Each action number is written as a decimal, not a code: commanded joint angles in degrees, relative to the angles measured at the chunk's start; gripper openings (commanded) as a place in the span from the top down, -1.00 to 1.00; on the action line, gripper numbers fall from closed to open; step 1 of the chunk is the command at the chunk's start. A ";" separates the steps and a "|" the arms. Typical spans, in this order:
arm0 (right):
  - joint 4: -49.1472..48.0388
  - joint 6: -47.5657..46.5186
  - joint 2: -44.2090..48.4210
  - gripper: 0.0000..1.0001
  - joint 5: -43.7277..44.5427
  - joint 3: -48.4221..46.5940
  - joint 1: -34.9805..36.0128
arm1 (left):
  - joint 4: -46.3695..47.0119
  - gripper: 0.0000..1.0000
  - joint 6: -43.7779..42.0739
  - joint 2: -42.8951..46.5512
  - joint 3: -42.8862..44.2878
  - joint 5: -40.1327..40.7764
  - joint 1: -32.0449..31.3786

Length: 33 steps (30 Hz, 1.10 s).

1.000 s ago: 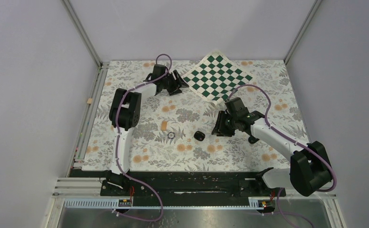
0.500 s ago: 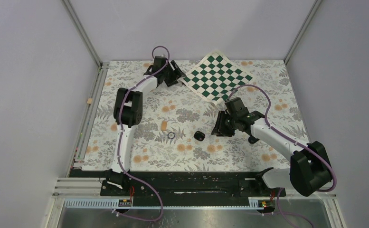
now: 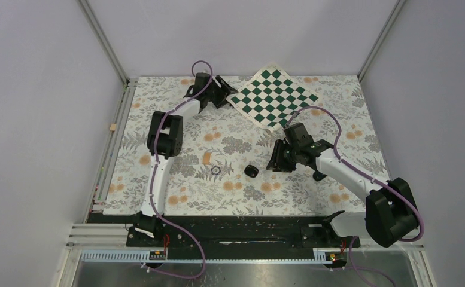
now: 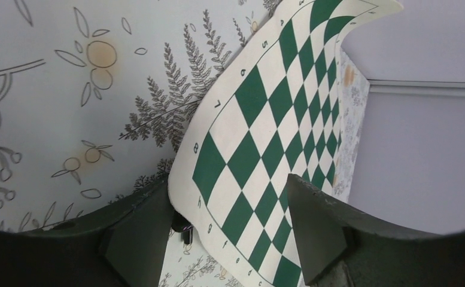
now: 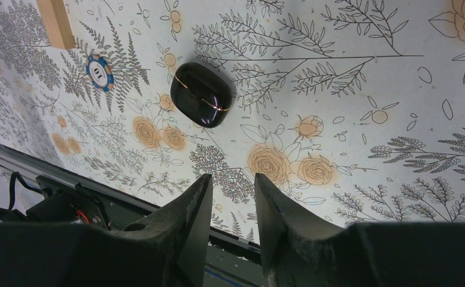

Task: Insert the wireless bluetooth earbuds into the charging case
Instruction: Move the left earbud to the center of the board.

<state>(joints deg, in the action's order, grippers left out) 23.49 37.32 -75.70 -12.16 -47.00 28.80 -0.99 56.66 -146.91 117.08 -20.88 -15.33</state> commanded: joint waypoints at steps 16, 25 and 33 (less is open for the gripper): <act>-0.06 -0.66 0.44 0.21 -0.97 -0.82 -0.32 | -0.32 -0.35 -2.74 -2.19 2.57 -13.47 -0.04; -0.10 -0.50 0.33 0.21 -1.36 -0.99 -0.32 | -1.22 -0.35 -4.63 0.35 -2.94 -18.07 -0.37; -0.09 -0.30 1.13 0.21 -1.30 -0.32 -0.32 | 4.17 -0.35 -4.74 5.14 -14.03 -21.03 -2.19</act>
<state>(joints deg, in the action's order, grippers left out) 23.49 37.30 -75.70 -13.08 -47.00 28.80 3.49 53.84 -144.70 109.03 -39.77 -16.10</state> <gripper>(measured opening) 0.394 0.675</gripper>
